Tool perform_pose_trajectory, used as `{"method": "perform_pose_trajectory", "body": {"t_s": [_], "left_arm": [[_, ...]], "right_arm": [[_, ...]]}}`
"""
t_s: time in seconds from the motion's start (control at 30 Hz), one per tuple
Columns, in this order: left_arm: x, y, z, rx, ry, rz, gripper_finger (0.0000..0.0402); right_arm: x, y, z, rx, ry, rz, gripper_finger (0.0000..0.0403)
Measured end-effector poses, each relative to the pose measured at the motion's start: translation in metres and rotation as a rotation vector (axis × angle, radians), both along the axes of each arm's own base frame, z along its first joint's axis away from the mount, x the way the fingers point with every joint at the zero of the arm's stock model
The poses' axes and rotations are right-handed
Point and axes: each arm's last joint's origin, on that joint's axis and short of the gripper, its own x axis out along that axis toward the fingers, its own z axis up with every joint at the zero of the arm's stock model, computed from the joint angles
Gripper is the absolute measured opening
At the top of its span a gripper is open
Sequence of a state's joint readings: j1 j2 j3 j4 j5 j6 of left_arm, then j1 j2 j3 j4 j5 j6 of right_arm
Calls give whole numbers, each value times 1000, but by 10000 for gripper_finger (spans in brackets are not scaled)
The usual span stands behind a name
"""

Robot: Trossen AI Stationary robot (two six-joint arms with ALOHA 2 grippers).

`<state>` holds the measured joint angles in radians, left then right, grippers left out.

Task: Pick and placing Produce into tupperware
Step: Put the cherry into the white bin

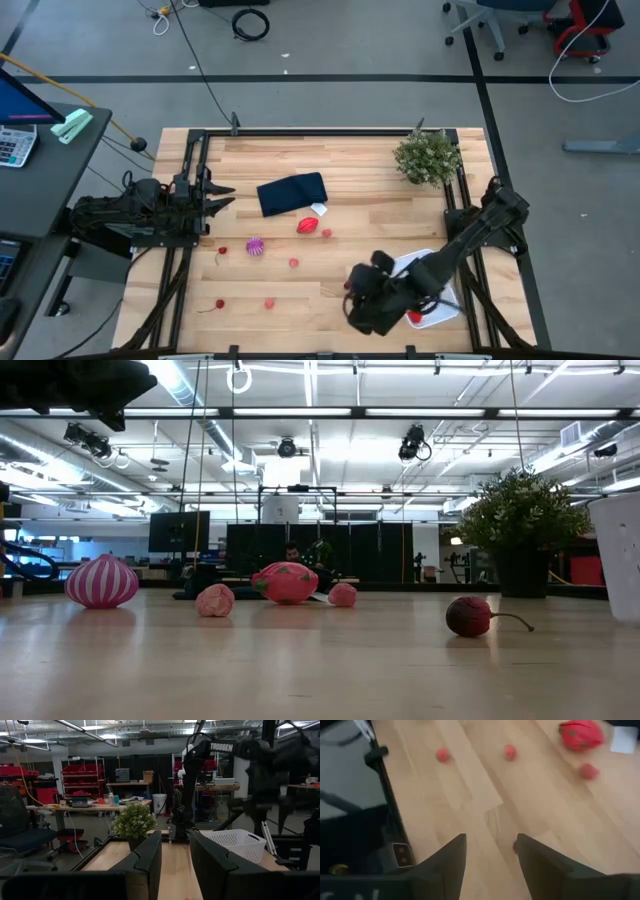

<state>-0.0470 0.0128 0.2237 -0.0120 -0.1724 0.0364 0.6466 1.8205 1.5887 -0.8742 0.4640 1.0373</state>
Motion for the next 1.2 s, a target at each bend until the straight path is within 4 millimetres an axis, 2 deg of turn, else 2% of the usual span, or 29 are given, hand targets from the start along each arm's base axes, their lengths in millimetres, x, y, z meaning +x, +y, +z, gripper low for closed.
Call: {"method": "perform_pose_trajectory", "body": {"t_s": [0.23,0.37,0.57,0.73,1.2], "left_arm": [[0,0,0,-5,0,-1,107],[0,0,0,-2,1,0,107],[0,0,0,1,1,1,107],[0,0,0,1,0,0,107],[0,0,0,0,0,0,107]], "right_arm": [[5,-15,-71,-100,148,-27,184],[7,-14,-97,-45,124,1,181],[8,-12,-116,2,33,37,181],[7,-13,-135,-44,86,57,181],[9,-10,-159,-62,151,70,180]]}}
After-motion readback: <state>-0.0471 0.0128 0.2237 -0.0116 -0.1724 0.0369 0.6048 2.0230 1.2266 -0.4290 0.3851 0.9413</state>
